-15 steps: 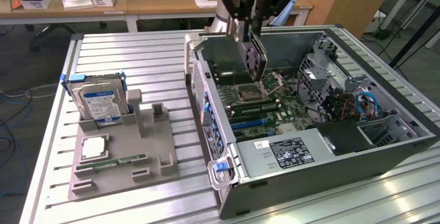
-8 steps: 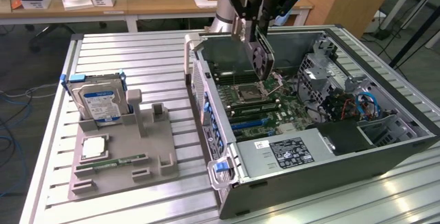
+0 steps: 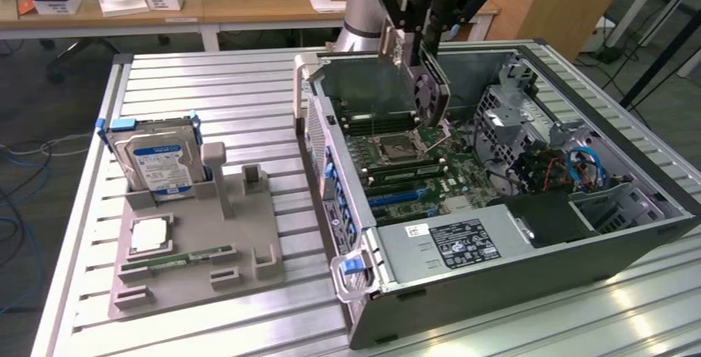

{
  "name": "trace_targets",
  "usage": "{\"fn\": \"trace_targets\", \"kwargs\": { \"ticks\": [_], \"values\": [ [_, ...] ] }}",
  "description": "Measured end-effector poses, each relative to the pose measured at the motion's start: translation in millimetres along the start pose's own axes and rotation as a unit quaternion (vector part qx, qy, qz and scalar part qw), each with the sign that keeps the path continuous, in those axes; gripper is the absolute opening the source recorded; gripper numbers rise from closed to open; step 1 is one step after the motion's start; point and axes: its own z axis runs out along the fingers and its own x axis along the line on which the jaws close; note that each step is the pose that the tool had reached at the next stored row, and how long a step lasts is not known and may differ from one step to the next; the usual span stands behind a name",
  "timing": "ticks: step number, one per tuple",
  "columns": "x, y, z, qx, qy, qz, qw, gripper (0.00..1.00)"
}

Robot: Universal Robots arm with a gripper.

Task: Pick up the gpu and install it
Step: 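Pick up the gpu and move the gpu toward the slot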

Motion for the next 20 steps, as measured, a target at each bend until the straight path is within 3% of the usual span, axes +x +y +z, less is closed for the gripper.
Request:
{"fn": "trace_targets", "kwargs": {
  "ticks": [20],
  "values": [
    [-34.3, 1.0, 1.0, 0.0000, 0.0000, 0.000, 1.0000, 0.26]
  ]
}}
